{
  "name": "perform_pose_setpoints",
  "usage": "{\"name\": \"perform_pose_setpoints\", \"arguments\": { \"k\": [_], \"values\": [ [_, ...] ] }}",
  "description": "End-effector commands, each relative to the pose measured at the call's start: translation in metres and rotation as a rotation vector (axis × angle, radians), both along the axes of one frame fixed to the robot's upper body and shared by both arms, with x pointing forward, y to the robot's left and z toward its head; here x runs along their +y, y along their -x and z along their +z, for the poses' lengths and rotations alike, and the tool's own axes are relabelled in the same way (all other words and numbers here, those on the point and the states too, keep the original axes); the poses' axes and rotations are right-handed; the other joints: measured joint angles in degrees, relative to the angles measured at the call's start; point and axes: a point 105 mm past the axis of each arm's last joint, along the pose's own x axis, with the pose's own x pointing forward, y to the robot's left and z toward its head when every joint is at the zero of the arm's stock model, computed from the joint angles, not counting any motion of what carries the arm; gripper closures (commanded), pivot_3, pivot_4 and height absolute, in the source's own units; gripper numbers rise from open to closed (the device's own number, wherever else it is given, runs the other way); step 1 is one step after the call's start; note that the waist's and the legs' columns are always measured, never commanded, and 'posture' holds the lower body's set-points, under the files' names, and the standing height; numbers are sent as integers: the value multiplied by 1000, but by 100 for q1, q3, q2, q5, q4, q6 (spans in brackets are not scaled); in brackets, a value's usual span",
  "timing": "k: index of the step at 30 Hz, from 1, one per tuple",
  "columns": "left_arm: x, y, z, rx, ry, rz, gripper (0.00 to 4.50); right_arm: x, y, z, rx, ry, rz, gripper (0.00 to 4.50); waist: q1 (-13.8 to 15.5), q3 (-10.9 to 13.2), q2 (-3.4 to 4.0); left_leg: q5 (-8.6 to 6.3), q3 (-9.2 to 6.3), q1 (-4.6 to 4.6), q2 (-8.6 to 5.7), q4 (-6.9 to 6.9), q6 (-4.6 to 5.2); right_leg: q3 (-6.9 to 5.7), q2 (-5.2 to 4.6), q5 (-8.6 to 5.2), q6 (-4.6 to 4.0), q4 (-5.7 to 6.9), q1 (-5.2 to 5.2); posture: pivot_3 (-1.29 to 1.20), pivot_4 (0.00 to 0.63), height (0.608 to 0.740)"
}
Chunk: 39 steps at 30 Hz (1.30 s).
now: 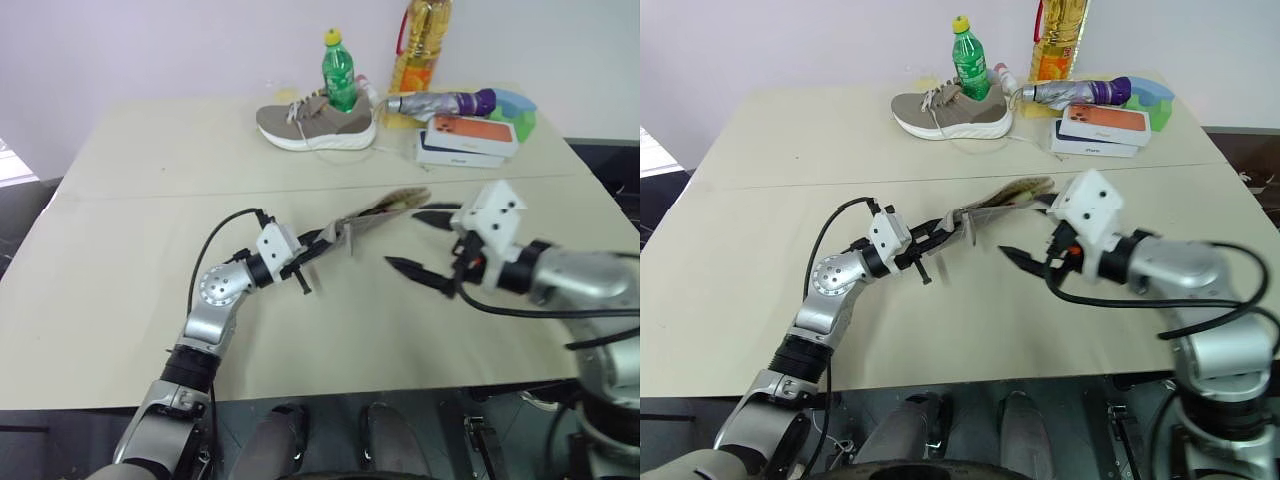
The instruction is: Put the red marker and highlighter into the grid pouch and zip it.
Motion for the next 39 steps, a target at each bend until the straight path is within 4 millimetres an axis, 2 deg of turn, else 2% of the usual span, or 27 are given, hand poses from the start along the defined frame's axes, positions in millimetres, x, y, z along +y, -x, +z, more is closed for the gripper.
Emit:
{"name": "perform_pose_setpoints", "arguments": {
  "k": [1, 7, 8, 10, 16, 17, 19, 21, 24, 27, 30, 33, 39],
  "values": [
    [-3, -2, 13, -65, 19, 25, 4500, 13, -17, -6, 47, -112, -150, 208, 1, -2, -2, 2, 0, 1, 1, -2, -4, 0, 1, 0, 0, 1, 0, 0, 150, 740],
    [-8, -3, 13, -78, 14, 31, 4500, 44, -30, -4, 73, -231, -183, 208, 14, -3, 0, 4, -1, -2, -5, -1, -6, 0, -1, 1, -1, 4, -6, 0, 150, 740],
    [-9, -3, 13, -80, 14, 31, 4500, 48, -31, -5, 80, -234, -180, 444, 12, -3, 0, 4, -1, -2, -5, -1, -6, 0, -1, 1, -1, 4, -6, 0, 150, 740],
    [-9, -4, 14, -83, 16, 32, 4500, 52, -32, -6, 94, -234, -177, 1067, 12, -3, 0, 4, -1, -2, -5, -2, -6, -1, 0, 1, -1, 4, -6, 0, 150, 740],
    [-6, -6, 16, -90, 20, 44, 4500, 34, -40, -12, 80, -161, -243, 4106, 2, -4, 1, 3, -1, -2, -5, -2, -6, -1, 1, 1, -1, 5, -6, 0, 150, 740],
    [-5, -6, 16, -91, 20, 45, 4500, 32, -41, -12, 73, -148, -248, 4485, 7, -4, 1, 3, -1, -2, -5, -2, -6, -1, 1, 1, -1, 4, -7, 0, 150, 740],
    [-4, -7, 16, -91, 18, 47, 4500, 26, -42, -10, 54, -124, -259, 4485, 7, -4, 0, 3, -1, -2, -5, -2, -5, -1, 1, 1, -1, 4, -6, 0, 150, 740],
    [0, -7, 14, -92, 4, 51, 4500, 4, -47, -1, -8, -68, -317, 4485, 10, -3, 1, 3, -1, -2, -5, -2, -5, -1, 1, 1, -1, 3, -6, 0, 150, 740],
    [7, -6, 10, -87, -21, 48, 4500, -41, -57, 18, -109, 29, -448, 4485, 12, -3, 0, 3, -1, -2, -6, -2, -5, -2, 1, 1, -1, 2, -5, 0, 150, 740],
    [15, 2, 3, -53, -54, 6, 4500, -106, -64, 39, -209, 174, -649, 4485, 10, -3, -1, 2, -1, -3, -6, -3, -4, -2, 1, 0, 0, 0, -6, 0, 150, 740],
    [22, 8, -2, -30, -77, -13, 4500, -147, -62, 53, -248, 264, -755, 4485, 30, -2, 1, 2, 3, -3, -15, -3, -2, -2, -7, 0, 0, -1, -2, 0, 150, 740],
    [28, 9, -4, -21, -83, -11, 4500, -156, -59, 51, -233, 286, -749, 4485, -3, -2, 0, 2, 3, -3, -2, -9, -2, -1, -1, 0, -1, -3, -8, 0, 150, 740],
    [28, 9, -4, -15, -83, -6, 4500, -139, -57, 39, -214, 277, -669, 4485, 14, -2, 0, 2, 6, -3, -1, -3, -2, 0, 0, 0, 0, -1, -5, 0, 150, 740]
  ]
}}
